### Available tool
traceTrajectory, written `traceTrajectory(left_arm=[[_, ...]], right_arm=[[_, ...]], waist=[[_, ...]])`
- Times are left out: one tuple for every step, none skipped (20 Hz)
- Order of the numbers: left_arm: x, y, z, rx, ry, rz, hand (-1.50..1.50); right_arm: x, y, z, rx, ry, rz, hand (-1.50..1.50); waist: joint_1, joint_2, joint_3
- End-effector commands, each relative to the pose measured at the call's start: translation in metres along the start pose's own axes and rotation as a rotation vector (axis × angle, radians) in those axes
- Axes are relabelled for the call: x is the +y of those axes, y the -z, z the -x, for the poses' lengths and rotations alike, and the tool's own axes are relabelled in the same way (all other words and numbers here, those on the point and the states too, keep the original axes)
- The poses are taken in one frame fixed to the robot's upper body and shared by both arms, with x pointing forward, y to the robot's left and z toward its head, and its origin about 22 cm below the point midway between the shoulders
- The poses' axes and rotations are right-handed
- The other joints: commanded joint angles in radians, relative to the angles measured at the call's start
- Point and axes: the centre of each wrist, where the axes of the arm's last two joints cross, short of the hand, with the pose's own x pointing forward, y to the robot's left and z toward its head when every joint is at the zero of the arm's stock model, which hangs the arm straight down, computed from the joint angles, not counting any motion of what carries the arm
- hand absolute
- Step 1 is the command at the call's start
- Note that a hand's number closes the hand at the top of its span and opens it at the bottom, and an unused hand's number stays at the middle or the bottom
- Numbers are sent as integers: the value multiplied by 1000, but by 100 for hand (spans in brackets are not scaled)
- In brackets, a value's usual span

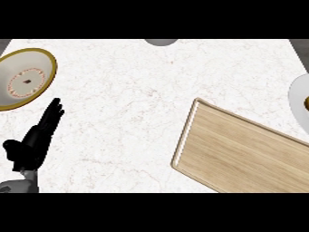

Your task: Pick the lemon from the tray and place it in the plate

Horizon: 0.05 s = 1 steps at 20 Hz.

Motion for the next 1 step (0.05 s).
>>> traceTrajectory(left_arm=[[-7,2,-8,-6,-5,8,0]], right_arm=[[-19,-8,17,-17,-19,37,-150]], waist=[[3,0,1]])
